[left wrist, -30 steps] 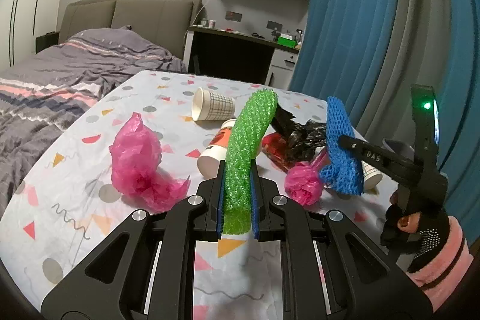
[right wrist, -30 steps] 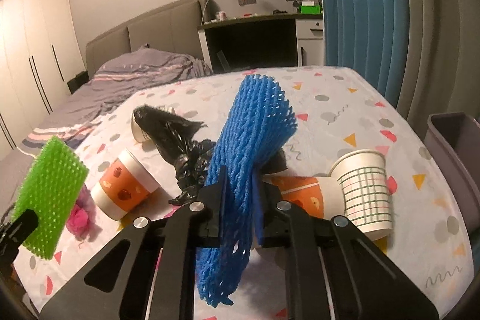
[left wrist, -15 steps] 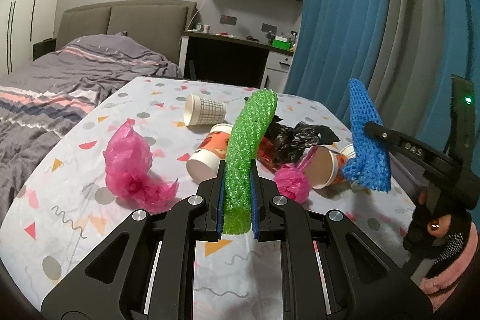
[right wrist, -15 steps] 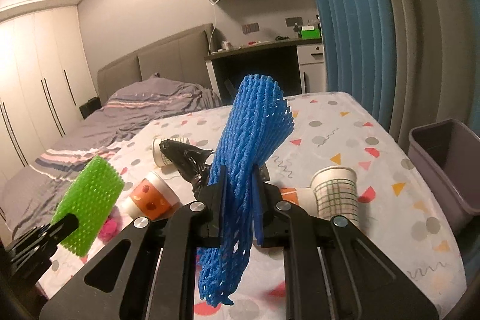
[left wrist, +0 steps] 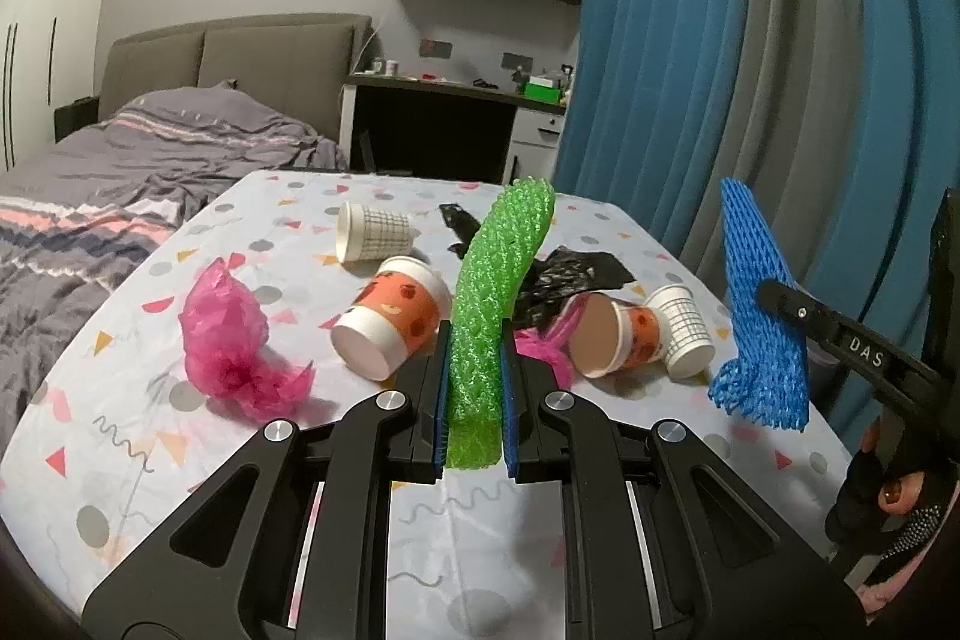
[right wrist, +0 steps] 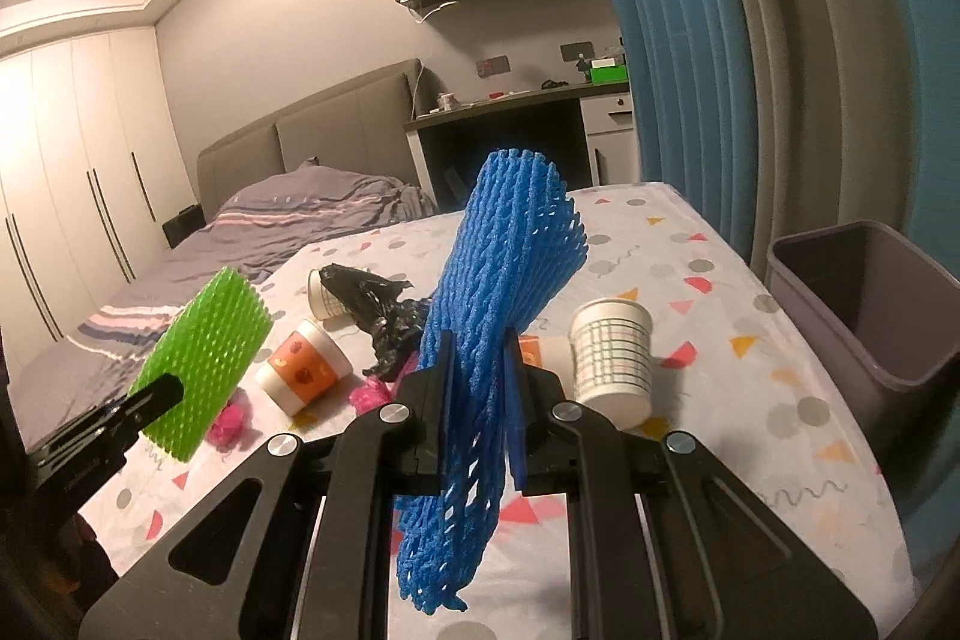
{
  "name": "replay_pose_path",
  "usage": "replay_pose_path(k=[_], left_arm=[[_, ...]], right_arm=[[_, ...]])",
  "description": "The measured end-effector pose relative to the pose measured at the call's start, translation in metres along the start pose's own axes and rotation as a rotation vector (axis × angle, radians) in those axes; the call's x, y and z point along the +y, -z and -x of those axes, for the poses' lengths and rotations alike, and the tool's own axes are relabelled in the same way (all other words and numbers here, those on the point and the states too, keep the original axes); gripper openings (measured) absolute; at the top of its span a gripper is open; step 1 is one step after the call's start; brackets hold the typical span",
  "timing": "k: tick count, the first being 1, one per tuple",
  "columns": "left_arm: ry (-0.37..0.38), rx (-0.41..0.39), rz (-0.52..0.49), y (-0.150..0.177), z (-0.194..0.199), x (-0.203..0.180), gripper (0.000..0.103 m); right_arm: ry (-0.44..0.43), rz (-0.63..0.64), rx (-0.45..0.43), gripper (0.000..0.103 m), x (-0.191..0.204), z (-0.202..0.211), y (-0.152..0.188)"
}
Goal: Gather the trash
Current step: 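Carry the green and blue nets over the grey bin with both tools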
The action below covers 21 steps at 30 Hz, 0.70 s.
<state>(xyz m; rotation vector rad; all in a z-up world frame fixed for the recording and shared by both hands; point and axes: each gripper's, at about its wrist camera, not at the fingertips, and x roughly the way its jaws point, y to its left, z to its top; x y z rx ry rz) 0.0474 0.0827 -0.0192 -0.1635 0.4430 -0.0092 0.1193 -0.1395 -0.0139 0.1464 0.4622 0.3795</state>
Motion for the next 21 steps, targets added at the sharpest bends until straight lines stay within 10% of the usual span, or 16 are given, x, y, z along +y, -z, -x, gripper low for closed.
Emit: replay_pose_path(k=[21], left_arm=[[0.060, 0.008, -0.071, 0.000, -0.008, -0.050, 0.013]], right_arm=[[0.064, -0.011, -0.030, 0.015, -0.042, 0.034, 0.004]])
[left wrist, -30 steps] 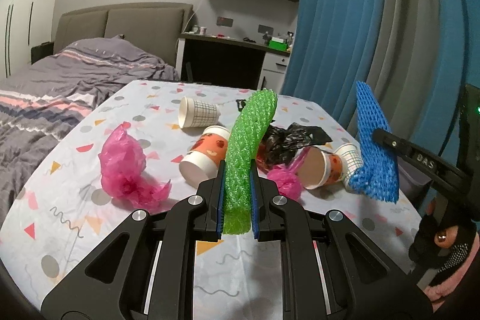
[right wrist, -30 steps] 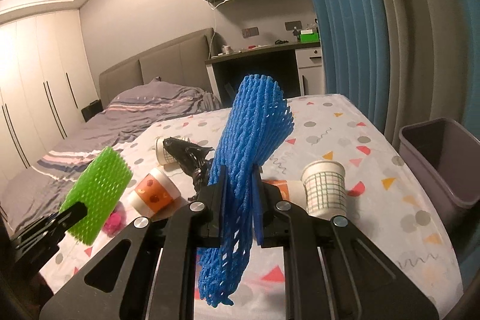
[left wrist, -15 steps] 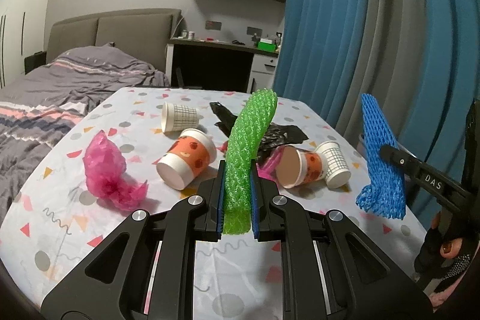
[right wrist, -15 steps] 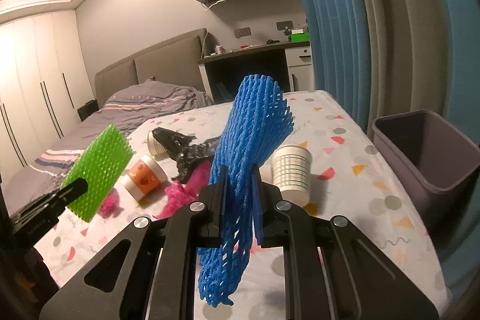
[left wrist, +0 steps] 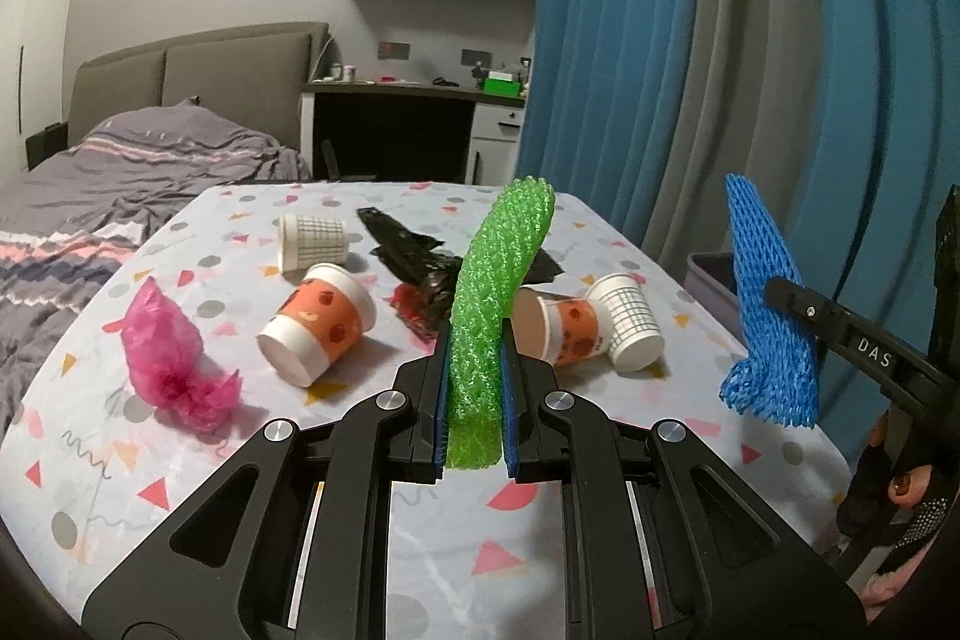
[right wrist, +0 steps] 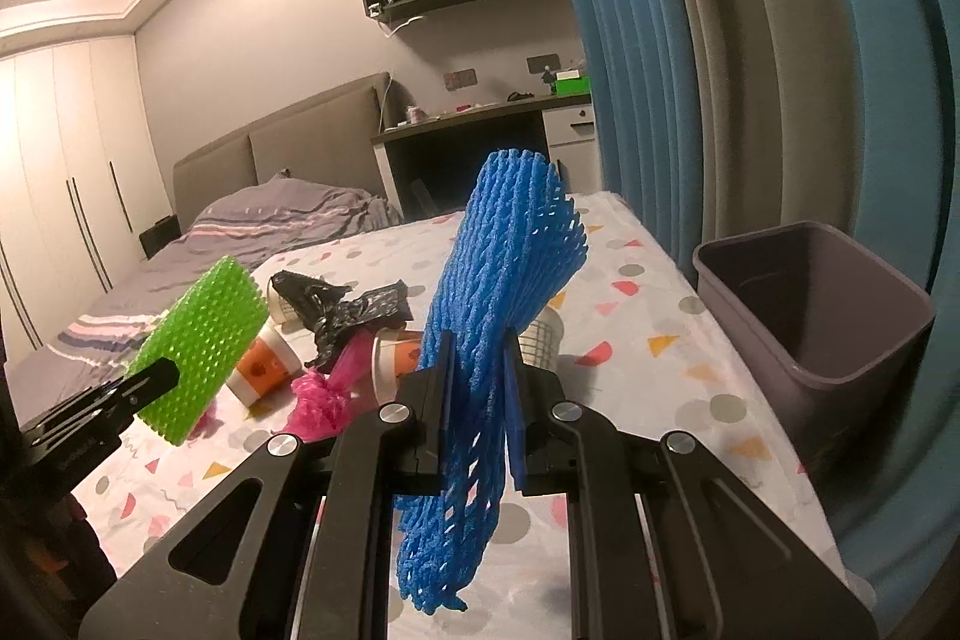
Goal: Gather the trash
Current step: 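Carry the green and blue nets over the grey bin with both tools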
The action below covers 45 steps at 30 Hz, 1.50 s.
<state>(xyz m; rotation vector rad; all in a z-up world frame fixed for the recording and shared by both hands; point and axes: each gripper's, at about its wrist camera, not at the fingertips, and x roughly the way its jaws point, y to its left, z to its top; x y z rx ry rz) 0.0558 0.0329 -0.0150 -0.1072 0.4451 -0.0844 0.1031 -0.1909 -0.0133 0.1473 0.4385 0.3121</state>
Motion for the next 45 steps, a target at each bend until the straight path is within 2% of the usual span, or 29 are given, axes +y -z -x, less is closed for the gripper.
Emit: replay_pose_path(k=[9, 18, 26, 38, 45], left_arm=[[0.041, -0.001, -0.057, -0.005, -0.015, -0.033, 0.013], [0.117, 0.003, -0.094, -0.014, -0.041, -0.069, 0.013], [0.227, 0.009, -0.134, -0.029, -0.073, -0.121, 0.013], [0.412, -0.021, -0.207, -0.062, -0.134, -0.216, 0.013], [0.521, 0.030, -0.197, -0.067, -0.172, -0.255, 0.013]], right_arm=[[0.023, -0.006, -0.012, 0.015, -0.018, 0.008, 0.000], [0.070, -0.016, -0.031, 0.015, -0.045, 0.014, -0.003], [0.154, -0.027, -0.076, 0.015, -0.078, 0.024, -0.015], [0.308, -0.075, -0.133, 0.015, -0.151, 0.025, -0.043], [0.351, -0.113, -0.133, 0.015, -0.185, 0.013, -0.048]])
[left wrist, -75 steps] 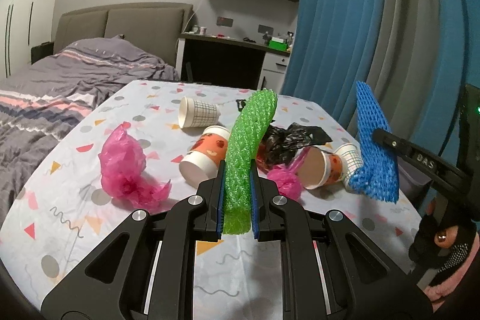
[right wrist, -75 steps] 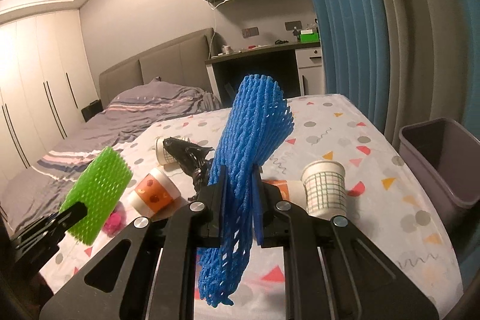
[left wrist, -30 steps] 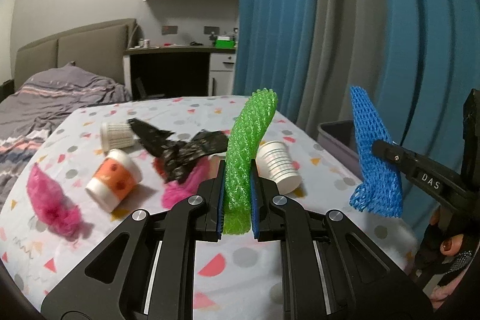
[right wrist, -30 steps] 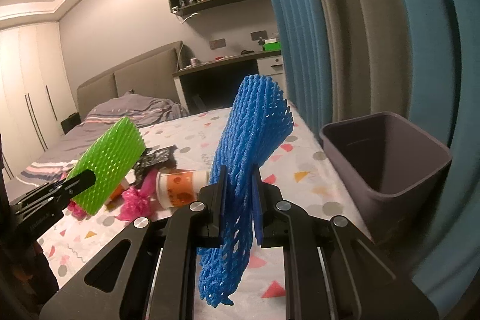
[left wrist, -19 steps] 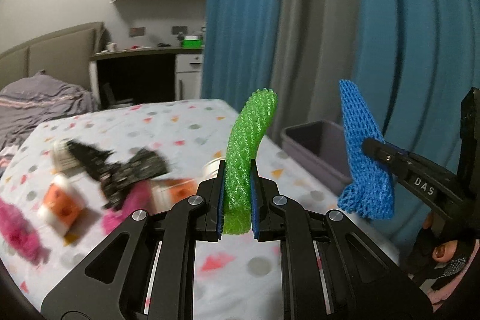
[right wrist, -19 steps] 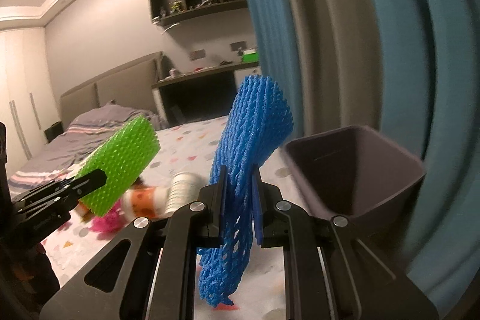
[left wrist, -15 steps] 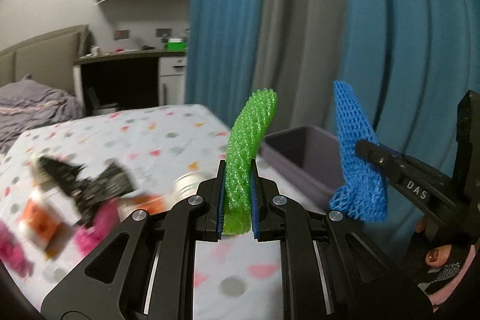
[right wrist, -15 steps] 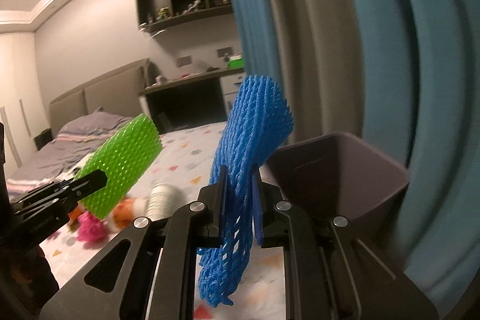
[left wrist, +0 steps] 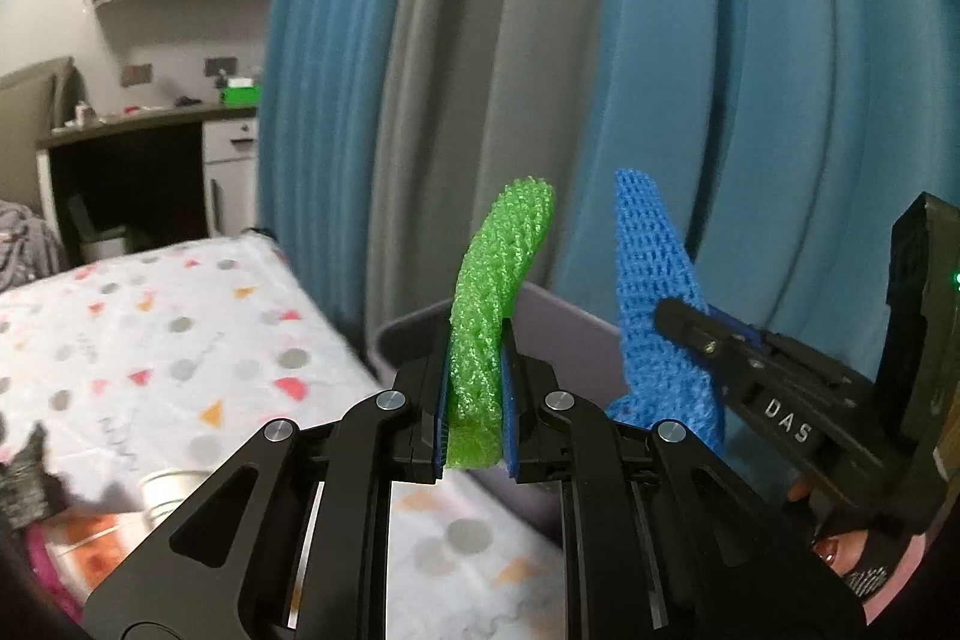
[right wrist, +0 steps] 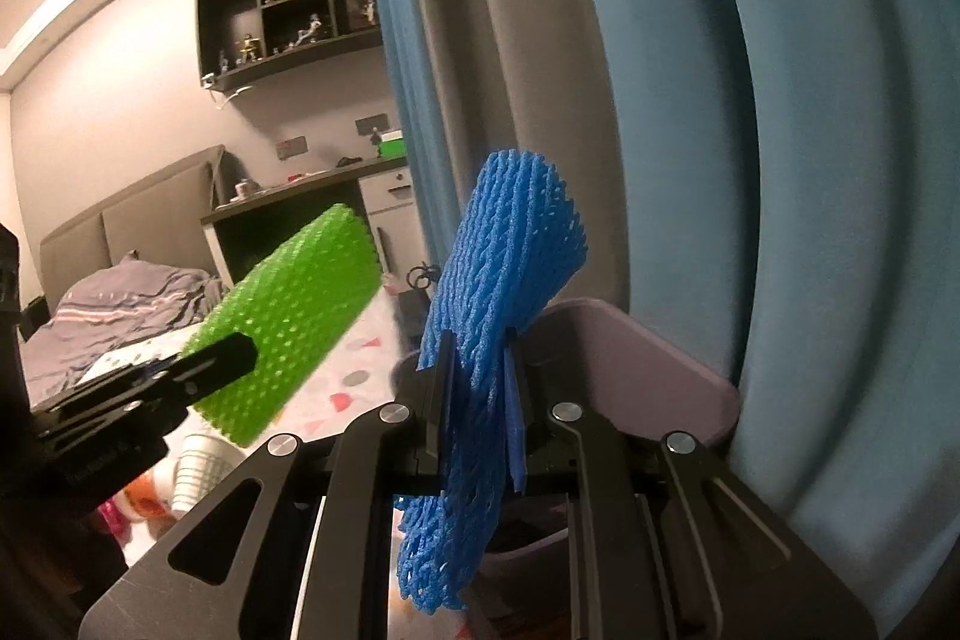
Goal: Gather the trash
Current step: 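Carry the green and blue nets over the grey bin with both tools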
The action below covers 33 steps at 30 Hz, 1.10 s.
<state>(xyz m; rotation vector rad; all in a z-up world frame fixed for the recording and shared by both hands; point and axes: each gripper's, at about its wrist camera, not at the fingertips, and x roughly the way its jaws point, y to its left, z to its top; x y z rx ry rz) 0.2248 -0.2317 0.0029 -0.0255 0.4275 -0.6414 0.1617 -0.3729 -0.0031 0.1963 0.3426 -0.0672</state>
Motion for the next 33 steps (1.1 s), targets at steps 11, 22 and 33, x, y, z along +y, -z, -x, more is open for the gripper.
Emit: replay_pose_path(k=[11, 22, 33], left_arm=[[0.043, 0.052, 0.001, 0.001, -0.055, -0.007, 0.013], [0.070, 0.115, 0.024, 0.005, -0.088, -0.001, 0.013], [0.113, 0.146, 0.075, 0.015, -0.097, -0.007, 0.013]], right_arm=[[0.035, -0.008, 0.021, 0.015, -0.011, -0.018, 0.003], [0.063, -0.005, 0.051, 0.015, -0.010, -0.036, 0.002], [0.073, -0.028, 0.088, 0.015, -0.013, -0.050, 0.003]])
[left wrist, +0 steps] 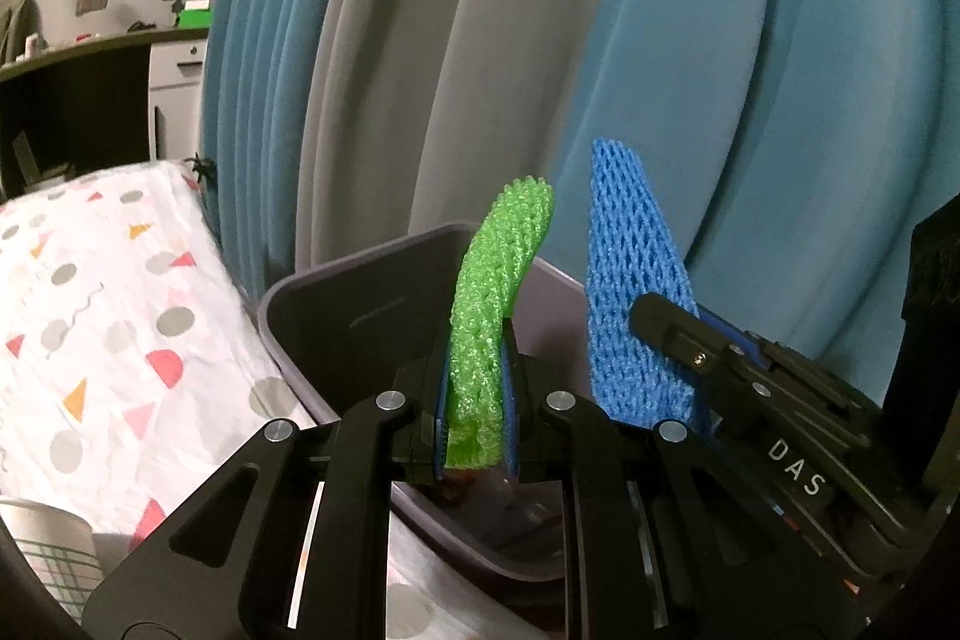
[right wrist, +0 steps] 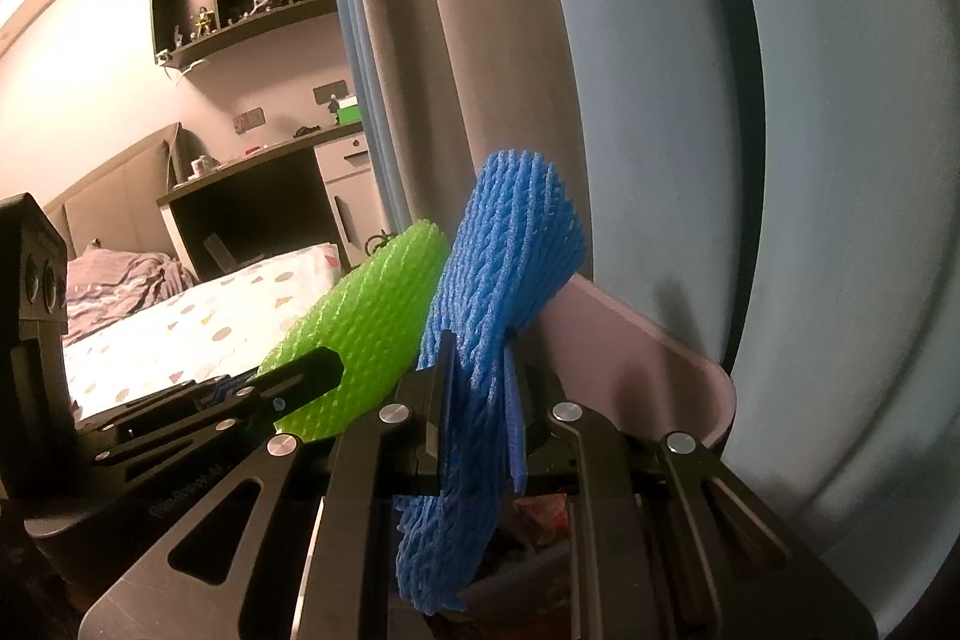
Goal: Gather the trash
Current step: 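Carry the green and blue nets over the grey bin with both tools, then open both tools to drop the nets into the bin, then withdraw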
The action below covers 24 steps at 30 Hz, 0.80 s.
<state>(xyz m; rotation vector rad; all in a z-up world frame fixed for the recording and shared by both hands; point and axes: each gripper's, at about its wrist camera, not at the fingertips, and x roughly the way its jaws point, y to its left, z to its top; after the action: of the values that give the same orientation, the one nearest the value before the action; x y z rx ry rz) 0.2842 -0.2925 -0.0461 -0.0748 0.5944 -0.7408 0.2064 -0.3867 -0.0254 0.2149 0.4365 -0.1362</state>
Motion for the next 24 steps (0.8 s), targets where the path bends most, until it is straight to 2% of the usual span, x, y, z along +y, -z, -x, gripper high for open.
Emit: replay_pose_path(k=[5, 7, 10, 12, 15, 16, 17, 21, 24], left_arm=[[0.029, 0.011, 0.022, 0.001, -0.004, 0.002, 0.014], [0.038, 0.019, 0.038, 0.001, -0.006, 0.006, 0.017], [0.039, 0.028, 0.060, 0.003, -0.009, 0.013, 0.030], [0.029, 0.020, 0.071, 0.003, -0.007, 0.016, 0.047], [0.041, 0.014, 0.102, 0.005, -0.003, 0.023, 0.057], [0.034, 0.014, 0.111, 0.005, -0.001, 0.024, 0.060], [0.025, 0.011, 0.117, 0.005, 0.001, 0.026, 0.066], [-0.021, -0.023, 0.127, 0.008, 0.016, 0.031, 0.081], [-0.078, -0.045, 0.120, 0.010, 0.033, 0.031, 0.088]], right_arm=[[0.004, -0.004, 0.013, 0.016, 0.000, -0.006, 0.000], [0.005, -0.008, 0.020, 0.020, -0.001, -0.008, 0.000], [0.001, -0.012, 0.026, 0.027, -0.004, -0.011, -0.003], [0.006, -0.012, 0.030, 0.032, -0.005, -0.012, -0.003], [0.009, -0.011, 0.035, 0.036, -0.005, -0.014, -0.002], [0.010, -0.011, 0.037, 0.040, -0.006, -0.014, -0.001], [0.015, -0.012, 0.039, 0.045, -0.006, -0.014, -0.001], [0.023, -0.015, 0.037, 0.049, -0.008, -0.014, 0.001], [0.016, -0.019, 0.025, 0.053, -0.008, -0.008, 0.002]])
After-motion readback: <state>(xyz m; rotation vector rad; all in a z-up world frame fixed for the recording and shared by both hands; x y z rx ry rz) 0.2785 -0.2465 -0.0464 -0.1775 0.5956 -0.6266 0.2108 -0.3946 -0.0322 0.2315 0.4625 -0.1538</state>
